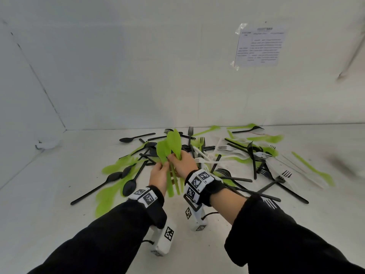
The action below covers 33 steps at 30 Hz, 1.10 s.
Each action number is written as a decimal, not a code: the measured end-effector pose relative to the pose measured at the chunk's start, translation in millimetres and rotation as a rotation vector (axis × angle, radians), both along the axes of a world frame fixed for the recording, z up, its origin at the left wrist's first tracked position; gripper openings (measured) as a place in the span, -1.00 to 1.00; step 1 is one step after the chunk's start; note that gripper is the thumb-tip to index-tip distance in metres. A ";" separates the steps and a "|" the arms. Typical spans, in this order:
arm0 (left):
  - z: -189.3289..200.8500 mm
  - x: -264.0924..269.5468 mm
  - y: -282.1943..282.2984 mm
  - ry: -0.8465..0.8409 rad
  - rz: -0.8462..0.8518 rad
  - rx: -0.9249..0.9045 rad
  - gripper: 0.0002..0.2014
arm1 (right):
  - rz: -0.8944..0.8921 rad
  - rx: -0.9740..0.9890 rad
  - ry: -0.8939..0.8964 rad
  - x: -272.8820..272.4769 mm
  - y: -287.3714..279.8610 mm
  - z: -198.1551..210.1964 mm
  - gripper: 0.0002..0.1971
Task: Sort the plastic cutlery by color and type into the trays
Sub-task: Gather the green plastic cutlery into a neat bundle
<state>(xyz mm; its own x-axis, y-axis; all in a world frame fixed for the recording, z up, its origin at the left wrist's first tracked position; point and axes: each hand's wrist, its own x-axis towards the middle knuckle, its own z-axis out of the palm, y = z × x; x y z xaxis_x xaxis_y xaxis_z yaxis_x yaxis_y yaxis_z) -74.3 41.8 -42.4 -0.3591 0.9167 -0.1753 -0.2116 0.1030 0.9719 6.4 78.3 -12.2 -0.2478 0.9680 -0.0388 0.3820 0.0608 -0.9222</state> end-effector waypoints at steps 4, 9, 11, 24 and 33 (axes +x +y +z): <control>-1.7 18.4 1.8 -0.050 -0.083 0.009 -0.76 | -0.053 -0.010 0.034 17.6 0.2 -4.0 -0.78; -3.6 29.2 3.9 0.024 -0.112 0.019 -0.80 | -0.088 -0.223 0.211 31.7 3.0 -5.2 -0.81; -4.9 31.3 4.8 0.007 -0.092 0.019 -0.82 | -0.117 -0.221 0.234 34.9 3.0 -4.7 -0.90; -0.3 52.9 -3.4 -0.173 -0.155 0.009 -0.78 | -0.098 0.020 0.045 55.9 -4.0 -18.0 -0.77; -2.3 62.3 -6.2 -0.185 -0.094 0.037 -0.81 | -0.025 0.010 0.106 63.3 -12.8 -14.5 -0.81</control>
<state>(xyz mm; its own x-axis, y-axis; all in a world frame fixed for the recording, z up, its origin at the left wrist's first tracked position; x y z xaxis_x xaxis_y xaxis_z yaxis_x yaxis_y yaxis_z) -12.0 35.6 -44.7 -0.2369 0.9515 -0.1961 -0.3778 0.0958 0.9209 69.7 65.5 -26.8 -0.2262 0.9741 -0.0040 0.2835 0.0619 -0.9570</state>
